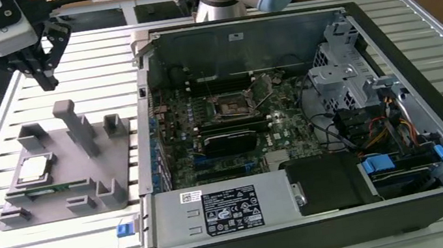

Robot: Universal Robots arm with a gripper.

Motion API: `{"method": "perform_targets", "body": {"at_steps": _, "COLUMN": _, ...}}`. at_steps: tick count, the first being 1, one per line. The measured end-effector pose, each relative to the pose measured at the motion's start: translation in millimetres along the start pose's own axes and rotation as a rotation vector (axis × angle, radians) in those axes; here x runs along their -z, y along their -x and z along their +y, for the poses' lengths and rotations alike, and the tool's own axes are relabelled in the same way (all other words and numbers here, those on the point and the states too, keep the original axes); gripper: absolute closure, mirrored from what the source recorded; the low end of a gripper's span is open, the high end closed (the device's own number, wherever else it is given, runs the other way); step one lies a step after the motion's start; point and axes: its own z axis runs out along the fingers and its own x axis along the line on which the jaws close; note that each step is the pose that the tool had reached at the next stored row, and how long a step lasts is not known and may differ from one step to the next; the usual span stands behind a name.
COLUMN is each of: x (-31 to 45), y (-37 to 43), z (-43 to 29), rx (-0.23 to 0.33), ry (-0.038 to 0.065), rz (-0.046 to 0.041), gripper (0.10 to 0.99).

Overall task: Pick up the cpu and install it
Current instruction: 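Reach for the cpu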

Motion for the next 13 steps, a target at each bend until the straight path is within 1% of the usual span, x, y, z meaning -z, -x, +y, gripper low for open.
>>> {"method": "perform_targets", "body": {"at_steps": 4, "x": -1.0, "y": -6.4, "z": -0.4, "rx": 0.021, "ry": 0.000, "rz": 0.0008, "gripper": 0.980}}
{"method": "perform_targets", "body": {"at_steps": 9, "x": -2.3, "y": -21.6, "z": -1.0, "rx": 0.027, "ry": -0.001, "rz": 0.0011, "gripper": 0.980}}
{"method": "perform_targets", "body": {"at_steps": 13, "x": -3.0, "y": -30.1, "z": -1.5, "rx": 0.028, "ry": -0.001, "rz": 0.0015, "gripper": 0.980}}
